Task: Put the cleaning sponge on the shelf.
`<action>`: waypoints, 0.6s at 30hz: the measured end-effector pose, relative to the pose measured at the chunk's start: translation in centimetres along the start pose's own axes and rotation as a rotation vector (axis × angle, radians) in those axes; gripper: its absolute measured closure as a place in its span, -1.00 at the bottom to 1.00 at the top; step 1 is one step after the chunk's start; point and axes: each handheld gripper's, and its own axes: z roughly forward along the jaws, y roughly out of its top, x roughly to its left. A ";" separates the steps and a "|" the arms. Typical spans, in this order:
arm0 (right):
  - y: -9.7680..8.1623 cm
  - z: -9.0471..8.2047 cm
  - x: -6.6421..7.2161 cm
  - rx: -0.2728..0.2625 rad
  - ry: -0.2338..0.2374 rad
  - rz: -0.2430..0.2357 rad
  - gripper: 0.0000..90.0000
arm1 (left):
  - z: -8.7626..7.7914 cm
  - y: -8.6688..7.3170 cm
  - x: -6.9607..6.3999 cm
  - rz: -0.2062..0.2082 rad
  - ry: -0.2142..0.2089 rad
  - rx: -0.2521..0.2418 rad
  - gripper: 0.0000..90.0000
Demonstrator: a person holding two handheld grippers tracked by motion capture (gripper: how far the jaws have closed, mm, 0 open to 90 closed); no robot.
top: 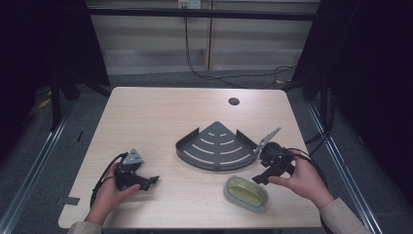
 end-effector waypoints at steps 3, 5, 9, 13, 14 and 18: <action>0.3 0.2 0.4 0.012 0.012 -0.013 -0.31 | 0.0 0.0 0.0 0.000 -0.001 0.000 -0.89; 0.4 0.3 0.5 0.014 0.012 -0.030 -0.31 | 0.0 0.0 0.0 0.000 0.000 0.000 -0.89; 0.5 0.5 0.8 0.025 0.028 -0.030 -0.29 | 0.0 0.0 0.0 0.000 0.000 0.000 -0.89; 0.7 0.7 1.1 0.043 0.037 -0.042 -0.27 | 0.0 0.0 0.0 0.000 -0.002 0.000 -0.89; 0.8 0.7 1.4 0.050 0.043 -0.029 -0.26 | 0.0 0.0 0.0 0.000 0.000 0.000 -0.89; 1.0 0.9 1.5 0.063 0.049 -0.035 -0.26 | 0.0 0.0 0.0 0.000 -0.001 0.000 -0.89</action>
